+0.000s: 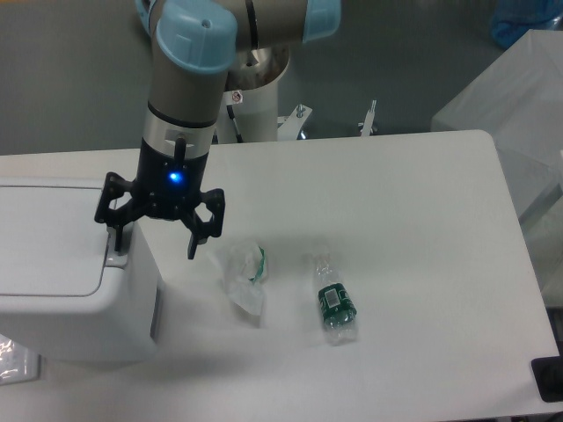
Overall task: Open the trash can
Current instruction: 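Press down on the lid edge with the gripper to flip it open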
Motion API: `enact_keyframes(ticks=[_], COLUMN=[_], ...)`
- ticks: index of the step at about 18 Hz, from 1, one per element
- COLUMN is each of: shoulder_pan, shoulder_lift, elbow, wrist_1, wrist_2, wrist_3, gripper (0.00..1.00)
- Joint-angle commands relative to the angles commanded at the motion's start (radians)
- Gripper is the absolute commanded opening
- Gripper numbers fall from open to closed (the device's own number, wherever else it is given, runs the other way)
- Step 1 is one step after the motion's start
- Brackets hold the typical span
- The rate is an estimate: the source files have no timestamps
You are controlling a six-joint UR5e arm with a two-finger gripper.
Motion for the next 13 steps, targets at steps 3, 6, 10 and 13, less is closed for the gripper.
enact_keyframes(ticks=[3,6,10,13], shoulder_pan=[0.0,0.0,0.002,0.008], shoulder_lift=[0.0,0.0,0.008,0.002], elbow=[0.0,-0.002,0.034,0.106], wrist_1=[-0.002,-0.002,0.0,0.002], wrist_2=[0.0,-0.002,-0.002,0.0], wrist_3=[-0.002,-0.003,0.008,0.023], gripper=[1.0,1.0,1.0,1.0])
